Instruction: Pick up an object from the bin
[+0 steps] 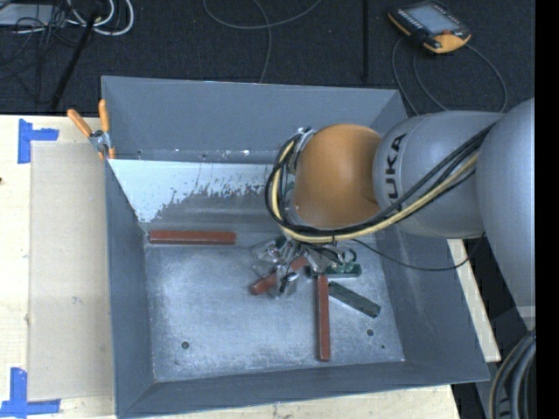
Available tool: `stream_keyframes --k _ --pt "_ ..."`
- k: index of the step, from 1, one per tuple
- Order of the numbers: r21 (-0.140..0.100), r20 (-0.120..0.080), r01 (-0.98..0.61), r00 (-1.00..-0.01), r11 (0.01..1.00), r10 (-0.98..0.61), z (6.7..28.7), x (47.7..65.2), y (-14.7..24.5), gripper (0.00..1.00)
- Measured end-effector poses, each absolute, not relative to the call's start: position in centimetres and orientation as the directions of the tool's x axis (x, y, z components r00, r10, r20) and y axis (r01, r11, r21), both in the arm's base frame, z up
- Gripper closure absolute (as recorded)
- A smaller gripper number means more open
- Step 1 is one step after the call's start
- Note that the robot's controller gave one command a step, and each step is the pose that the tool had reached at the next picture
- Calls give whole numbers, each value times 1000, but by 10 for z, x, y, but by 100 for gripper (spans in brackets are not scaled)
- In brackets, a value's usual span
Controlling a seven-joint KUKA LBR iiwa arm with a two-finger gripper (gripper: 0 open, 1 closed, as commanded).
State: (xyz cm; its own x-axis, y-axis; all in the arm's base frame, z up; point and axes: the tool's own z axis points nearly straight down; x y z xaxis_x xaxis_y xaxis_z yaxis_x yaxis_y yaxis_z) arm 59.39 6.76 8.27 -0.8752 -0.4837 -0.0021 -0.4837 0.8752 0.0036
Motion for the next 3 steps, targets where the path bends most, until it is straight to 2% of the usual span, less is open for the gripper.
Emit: stream_keyframes --k 1,2,3 --pt "3 7 -490 -872 872 -490 128 591 63 100" --pt "-4 -11 -511 -859 860 -511 153 604 57 100" --pt "5 9 -496 -868 868 -496 185 579 56 100"
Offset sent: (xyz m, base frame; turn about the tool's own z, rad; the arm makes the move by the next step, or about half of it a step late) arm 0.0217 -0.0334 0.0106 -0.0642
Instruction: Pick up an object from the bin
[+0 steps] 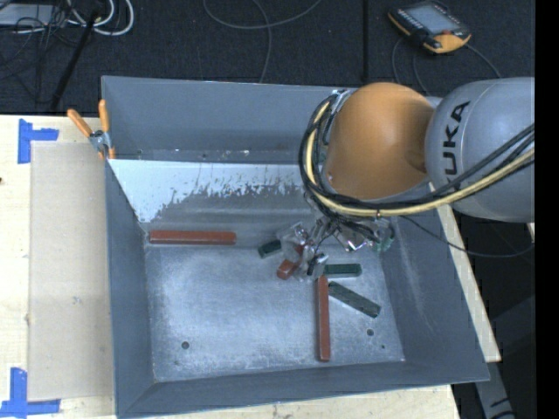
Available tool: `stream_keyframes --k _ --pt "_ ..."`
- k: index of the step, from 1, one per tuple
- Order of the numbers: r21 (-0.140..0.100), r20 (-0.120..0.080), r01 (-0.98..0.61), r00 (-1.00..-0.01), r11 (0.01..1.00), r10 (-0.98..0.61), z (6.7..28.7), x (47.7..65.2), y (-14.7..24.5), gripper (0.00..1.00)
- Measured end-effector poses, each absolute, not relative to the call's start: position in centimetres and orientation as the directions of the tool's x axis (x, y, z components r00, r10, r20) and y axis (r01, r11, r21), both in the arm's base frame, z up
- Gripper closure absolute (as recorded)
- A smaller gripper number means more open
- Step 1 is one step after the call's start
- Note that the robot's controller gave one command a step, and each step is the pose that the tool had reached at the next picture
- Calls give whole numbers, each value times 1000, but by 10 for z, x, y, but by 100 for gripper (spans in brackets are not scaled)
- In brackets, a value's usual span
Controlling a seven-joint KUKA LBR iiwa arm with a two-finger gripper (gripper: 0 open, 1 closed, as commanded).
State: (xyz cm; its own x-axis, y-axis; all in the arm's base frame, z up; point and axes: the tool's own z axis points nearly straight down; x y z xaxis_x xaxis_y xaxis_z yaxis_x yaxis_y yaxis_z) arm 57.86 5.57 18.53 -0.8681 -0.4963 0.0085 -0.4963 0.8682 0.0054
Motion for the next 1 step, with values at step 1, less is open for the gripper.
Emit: stream_keyframes --k 1 --pt "2 0 -503 -864 864 -503 258 597 35 100"
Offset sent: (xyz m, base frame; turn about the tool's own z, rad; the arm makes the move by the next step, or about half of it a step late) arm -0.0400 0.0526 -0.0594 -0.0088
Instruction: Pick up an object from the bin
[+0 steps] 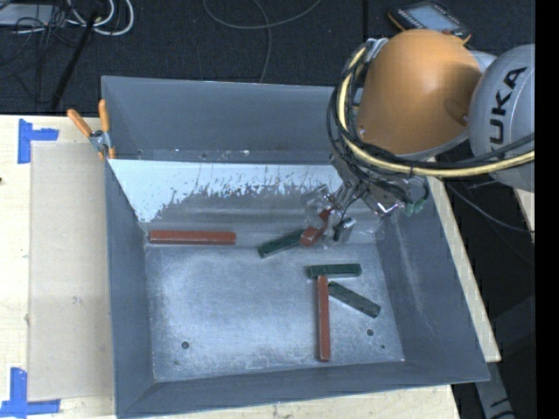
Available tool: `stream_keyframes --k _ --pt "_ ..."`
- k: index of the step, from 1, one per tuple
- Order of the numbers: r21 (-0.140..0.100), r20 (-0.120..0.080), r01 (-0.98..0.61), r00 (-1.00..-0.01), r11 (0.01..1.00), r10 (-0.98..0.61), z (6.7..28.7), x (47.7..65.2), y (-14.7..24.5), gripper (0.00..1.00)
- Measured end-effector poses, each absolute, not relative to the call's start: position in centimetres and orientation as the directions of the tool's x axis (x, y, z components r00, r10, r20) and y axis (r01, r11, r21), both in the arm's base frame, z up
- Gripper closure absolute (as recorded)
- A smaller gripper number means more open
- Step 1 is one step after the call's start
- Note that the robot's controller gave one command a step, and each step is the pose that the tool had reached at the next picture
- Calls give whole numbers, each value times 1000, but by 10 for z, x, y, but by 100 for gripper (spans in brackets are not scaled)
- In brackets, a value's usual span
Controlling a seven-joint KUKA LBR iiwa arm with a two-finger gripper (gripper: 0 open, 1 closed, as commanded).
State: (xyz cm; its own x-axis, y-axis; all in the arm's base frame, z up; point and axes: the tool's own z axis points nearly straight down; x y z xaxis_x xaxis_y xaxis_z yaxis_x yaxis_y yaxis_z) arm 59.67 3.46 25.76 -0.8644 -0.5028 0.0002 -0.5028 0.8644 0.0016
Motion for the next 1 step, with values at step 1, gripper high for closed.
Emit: stream_keyframes --k 1 --pt "-4 -8 -500 -866 866 -500 228 579 58 100"
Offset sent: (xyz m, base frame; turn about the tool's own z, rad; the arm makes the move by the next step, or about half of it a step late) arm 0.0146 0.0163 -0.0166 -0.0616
